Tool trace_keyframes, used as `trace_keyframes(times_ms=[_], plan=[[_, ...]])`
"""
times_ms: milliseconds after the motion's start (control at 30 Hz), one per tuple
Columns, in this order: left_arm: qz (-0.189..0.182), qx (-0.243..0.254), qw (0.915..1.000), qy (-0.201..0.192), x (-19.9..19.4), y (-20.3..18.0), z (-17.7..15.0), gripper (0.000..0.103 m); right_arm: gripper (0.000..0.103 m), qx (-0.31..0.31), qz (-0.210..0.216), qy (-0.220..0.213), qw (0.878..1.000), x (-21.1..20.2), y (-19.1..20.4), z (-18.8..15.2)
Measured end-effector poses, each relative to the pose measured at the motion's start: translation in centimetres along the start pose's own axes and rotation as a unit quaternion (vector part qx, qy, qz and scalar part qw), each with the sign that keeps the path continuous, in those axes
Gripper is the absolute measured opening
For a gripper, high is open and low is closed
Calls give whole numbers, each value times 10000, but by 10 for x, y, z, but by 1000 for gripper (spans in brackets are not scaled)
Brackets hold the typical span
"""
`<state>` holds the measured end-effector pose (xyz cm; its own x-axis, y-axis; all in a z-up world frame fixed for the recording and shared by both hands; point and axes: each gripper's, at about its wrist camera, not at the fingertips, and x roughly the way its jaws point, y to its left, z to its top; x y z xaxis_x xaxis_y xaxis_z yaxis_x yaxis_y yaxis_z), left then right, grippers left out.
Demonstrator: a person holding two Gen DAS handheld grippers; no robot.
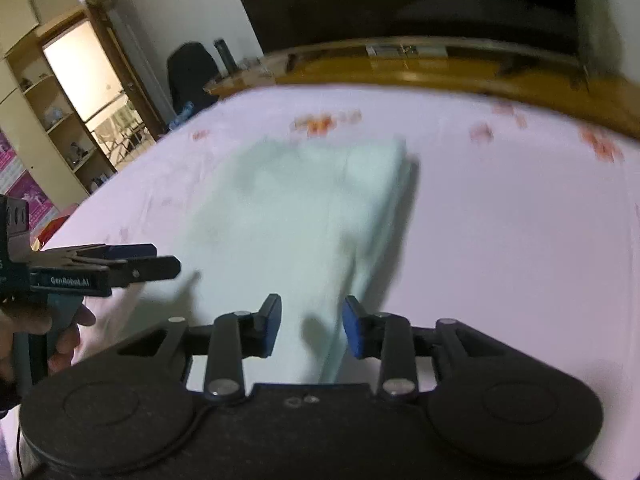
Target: Fold small clothes
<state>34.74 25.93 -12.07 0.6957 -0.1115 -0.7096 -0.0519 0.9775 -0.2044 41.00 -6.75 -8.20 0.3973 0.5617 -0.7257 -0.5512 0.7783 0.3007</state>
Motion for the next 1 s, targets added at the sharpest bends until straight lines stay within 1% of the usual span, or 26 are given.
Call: trace_keyframes(times_ms=[33,67,100,133,200,233,300,333,367,400,433,500,533,600,700,767,833,900,933,1000], plan=[[69,177,9997,-148,-4,0,-9,98,25,81,121,159,9998,3,2,-12],[158,267,9994,-153,-7,0,-12,98,21,66,111,306,9994,7,6,-20],[215,284,9993,-146,-12,1,-14,98,21,-37,-40,325,9995,11,11,-31],[234,225,9994,-140,-16,2,-15,98,23,-103,-102,188,9997,10,15,-35],[273,-17,9995,-141,-27,1,-21,98,24,-74,-249,146,9996,6,18,-40],[370,-82,9992,-149,-35,-2,-24,98,32,84,-334,173,9993,3,16,-42],[708,-164,9971,-211,-62,-19,-33,99,35,347,-402,159,9985,-10,13,-45],[851,-214,9959,-237,-79,-29,-37,100,41,474,-456,69,9978,-24,14,-48],[855,-250,9954,-344,-101,-42,-43,103,57,556,-516,-36,9971,-38,18,-52],[760,-224,9954,-531,-120,-50,-48,103,63,604,-551,-163,9965,-55,24,-60],[763,-170,9942,-733,-139,-60,-52,103,68,629,-575,-323,9958,-71,31,-64],[941,90,9893,-1114,-176,-81,-63,103,76,604,-718,-573,9939,-105,51,-72],[965,279,9876,-1207,-189,-90,-67,103,79,608,-820,-734,9921,-125,63,-78],[1006,643,9834,-1364,-215,-106,-76,103,81,639,-913,-975,9890,-155,79,-88],[760,807,9833,-1446,-252,-118,-87,103,84,630,-1139,-1166,9846,-195,108,-108],[637,762,9864,-1309,-270,-123,-95,103,84,595,-1311,-1311,9809,-219,127,-123],[514,691,9880,-1281,-281,-124,-101,103,85,715,-1439,-1311,9782,-232,138,-133],[422,693,9880,-1314,-292,-124,-106,103,85,810,-1324,-1266,9797,-242,144,-143],[417,683,9883,-1301,-295,-125,-107,103,85,787,-1333,-1293,9795,-243,147,-147],[399,703,9883,-1290,-300,-128,-109,103,85,733,-1567,-1296,9764,-243,152,-153]])
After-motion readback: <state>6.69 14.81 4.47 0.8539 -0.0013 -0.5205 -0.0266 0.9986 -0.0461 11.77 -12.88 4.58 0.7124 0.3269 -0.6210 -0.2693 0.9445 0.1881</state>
